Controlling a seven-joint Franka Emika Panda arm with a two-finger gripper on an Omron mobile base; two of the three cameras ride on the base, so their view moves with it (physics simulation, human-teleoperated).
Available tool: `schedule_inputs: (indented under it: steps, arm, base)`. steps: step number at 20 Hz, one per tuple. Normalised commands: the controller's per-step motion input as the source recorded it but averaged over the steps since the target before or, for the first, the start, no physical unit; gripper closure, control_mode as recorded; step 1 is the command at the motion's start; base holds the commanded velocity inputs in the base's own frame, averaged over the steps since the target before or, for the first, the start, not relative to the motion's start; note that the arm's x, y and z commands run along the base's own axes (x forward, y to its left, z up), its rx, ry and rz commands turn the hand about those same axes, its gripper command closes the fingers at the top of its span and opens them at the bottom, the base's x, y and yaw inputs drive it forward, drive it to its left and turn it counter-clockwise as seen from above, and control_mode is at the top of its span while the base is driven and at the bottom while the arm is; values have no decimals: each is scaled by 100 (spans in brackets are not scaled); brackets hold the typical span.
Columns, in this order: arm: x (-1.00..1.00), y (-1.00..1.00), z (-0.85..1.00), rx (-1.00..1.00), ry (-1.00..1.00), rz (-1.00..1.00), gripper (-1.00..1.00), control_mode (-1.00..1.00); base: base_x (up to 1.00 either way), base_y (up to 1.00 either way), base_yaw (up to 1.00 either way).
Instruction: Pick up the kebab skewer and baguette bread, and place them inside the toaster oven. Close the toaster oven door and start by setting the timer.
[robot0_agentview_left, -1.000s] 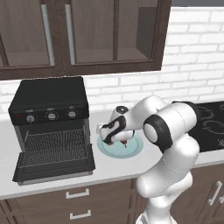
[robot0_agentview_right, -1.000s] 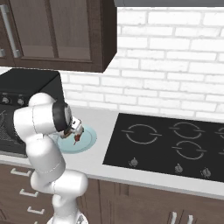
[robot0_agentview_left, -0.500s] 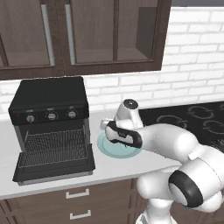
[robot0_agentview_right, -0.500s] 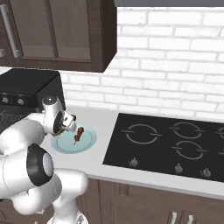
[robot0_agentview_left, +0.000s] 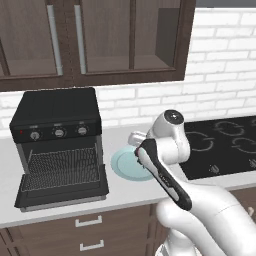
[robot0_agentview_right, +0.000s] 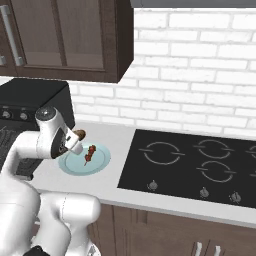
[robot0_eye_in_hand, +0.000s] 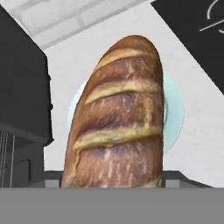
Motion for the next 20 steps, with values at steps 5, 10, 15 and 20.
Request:
schedule_inputs:
  steps: [5,10,15,20]
  arm:
    - [-81,7,23,1,0,-17,100,-100]
    - [-50,22,61,7,1,-10,100,-100]
    - [-40,43,43,15,4,-5,100,-100]
    - [-40,74,15,15,4,-16,100,-100]
  base:
    - [0,0,0]
    - [0,0,0]
    - [0,0,0]
    - [0,0,0]
